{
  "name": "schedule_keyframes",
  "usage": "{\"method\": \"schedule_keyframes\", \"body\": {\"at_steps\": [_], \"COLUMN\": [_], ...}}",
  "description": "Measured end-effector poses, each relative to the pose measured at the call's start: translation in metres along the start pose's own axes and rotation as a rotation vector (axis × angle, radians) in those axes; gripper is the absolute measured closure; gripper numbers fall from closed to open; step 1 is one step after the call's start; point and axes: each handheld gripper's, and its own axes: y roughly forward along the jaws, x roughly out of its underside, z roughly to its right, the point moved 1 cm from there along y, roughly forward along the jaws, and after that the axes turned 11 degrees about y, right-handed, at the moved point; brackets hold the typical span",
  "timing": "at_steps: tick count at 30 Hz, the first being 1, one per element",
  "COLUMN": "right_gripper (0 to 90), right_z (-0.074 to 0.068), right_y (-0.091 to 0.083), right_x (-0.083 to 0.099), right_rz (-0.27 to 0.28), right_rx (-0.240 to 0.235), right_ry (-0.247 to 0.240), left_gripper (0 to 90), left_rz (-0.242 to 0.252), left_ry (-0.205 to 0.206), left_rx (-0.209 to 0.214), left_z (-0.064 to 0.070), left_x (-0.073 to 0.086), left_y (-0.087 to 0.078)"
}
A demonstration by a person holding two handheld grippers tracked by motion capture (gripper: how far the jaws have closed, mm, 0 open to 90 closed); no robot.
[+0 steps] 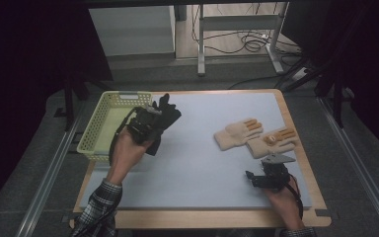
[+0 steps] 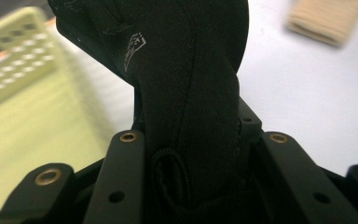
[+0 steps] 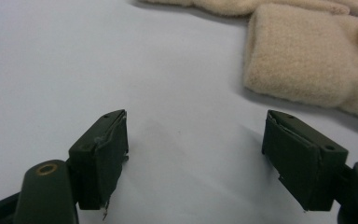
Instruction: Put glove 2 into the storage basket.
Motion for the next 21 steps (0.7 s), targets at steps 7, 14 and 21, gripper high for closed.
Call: {"method": "schedule_keyframes", "body": {"at_steps": [7,14,21], "right_gripper": [22.2,22.2,22.2], "right_z": [0.000,0.000,0.000], "right_y": [0.000,0.000,0.000], "right_x": [0.000,0.000,0.000], "right_rz": [0.000,0.000,0.000], "right_rx": [0.000,0.000,0.000], "right_ry": [-0.001,0.000,0.000], "left_gripper": [64.6,63.3,62.8], "left_rz": [-0.009,-0.044,-0.099], "left_ry": [-0.075,-0.167,-0.232], "left_rx": [-0.066,-0.086,-0.057], "left_z": [-0.042,-0.093,-0.123], "left_x": [0.016,0.045,0.072], "left_y": [-0.007,0.002,0.030]}}
